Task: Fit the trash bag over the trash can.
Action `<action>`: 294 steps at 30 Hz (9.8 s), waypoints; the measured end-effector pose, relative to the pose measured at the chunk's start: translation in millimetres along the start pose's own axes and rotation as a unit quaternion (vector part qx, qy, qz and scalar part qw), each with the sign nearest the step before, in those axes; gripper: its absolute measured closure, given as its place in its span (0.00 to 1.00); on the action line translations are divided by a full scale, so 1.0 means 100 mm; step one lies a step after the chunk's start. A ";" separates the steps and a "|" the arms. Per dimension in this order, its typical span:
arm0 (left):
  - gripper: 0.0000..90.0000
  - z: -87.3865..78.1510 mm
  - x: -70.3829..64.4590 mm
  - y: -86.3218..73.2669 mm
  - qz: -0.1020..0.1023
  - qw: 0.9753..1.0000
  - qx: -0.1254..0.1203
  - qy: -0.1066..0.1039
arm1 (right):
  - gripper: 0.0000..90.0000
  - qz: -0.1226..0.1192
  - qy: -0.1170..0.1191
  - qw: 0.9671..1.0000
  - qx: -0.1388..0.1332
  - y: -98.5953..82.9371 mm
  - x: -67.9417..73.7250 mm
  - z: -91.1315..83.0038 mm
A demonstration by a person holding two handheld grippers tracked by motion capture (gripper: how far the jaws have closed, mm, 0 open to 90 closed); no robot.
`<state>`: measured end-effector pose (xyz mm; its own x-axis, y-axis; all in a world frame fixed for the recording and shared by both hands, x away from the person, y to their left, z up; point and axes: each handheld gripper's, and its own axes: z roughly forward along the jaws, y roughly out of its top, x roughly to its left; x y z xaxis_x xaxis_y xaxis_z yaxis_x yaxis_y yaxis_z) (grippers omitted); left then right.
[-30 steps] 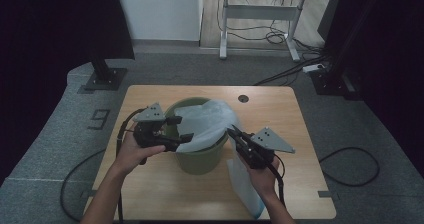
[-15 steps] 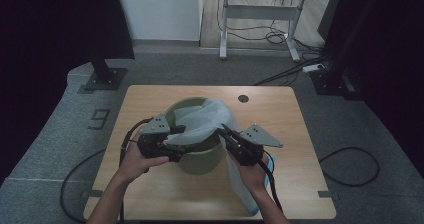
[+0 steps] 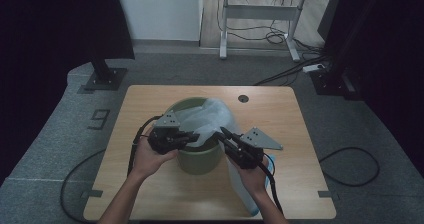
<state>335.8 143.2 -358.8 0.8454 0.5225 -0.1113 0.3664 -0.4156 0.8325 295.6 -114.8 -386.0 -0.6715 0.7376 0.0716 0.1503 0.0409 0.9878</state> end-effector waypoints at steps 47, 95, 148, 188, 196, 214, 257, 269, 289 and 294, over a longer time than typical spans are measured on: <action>0.56 -0.17 0.06 0.05 -0.033 0.994 -0.055 0.087 | 0.99 -0.019 -0.193 0.978 -0.075 -0.63 -0.09 -0.79; 0.84 -0.01 -0.28 0.11 -0.003 0.995 -0.084 0.044 | 0.97 -0.059 -0.074 0.994 -0.060 0.21 0.13 -0.25; 0.99 -0.10 0.00 -0.03 -0.086 0.987 -0.097 0.096 | 0.27 0.000 -0.092 0.995 0.031 -1.04 0.58 -0.25; 0.56 -0.24 -0.09 -0.16 -0.051 0.994 -0.094 0.039 | 0.99 -0.015 -0.178 0.976 -0.122 -0.44 -0.05 -0.71; 0.42 -0.38 -0.12 -0.08 -0.047 0.992 -0.105 0.050 | 0.99 -0.061 -0.195 0.970 -0.130 -0.36 -0.04 -0.74; 0.34 -0.34 -0.26 0.28 -0.024 0.996 -0.080 0.035 | 0.99 -0.120 -0.162 0.974 -0.108 -0.28 0.26 -0.60; 0.33 -0.23 -0.41 0.43 -0.021 0.998 -0.064 0.014 | 0.99 -0.190 -0.142 0.971 -0.024 -0.40 0.51 -0.21; 0.35 -0.10 -0.48 0.45 -0.012 0.999 -0.043 0.030 | 0.99 -0.194 -0.136 0.971 -0.017 -0.41 0.53 -0.17; 0.99 -0.18 -0.19 0.17 -0.039 0.996 -0.080 -0.005 | 0.58 -0.158 -0.084 0.982 -0.058 -0.44 0.55 -0.34; 1.00 -0.35 -0.09 0.05 -0.053 0.994 -0.092 0.008 | 0.46 -0.121 -0.056 0.989 -0.069 -0.47 0.51 -0.45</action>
<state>316.9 162.1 -334.6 0.7990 0.5681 -0.1971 0.3755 -0.2155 0.9014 222.0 -109.3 -422.2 -0.5893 0.7884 -0.1766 -0.1103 0.1380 0.9843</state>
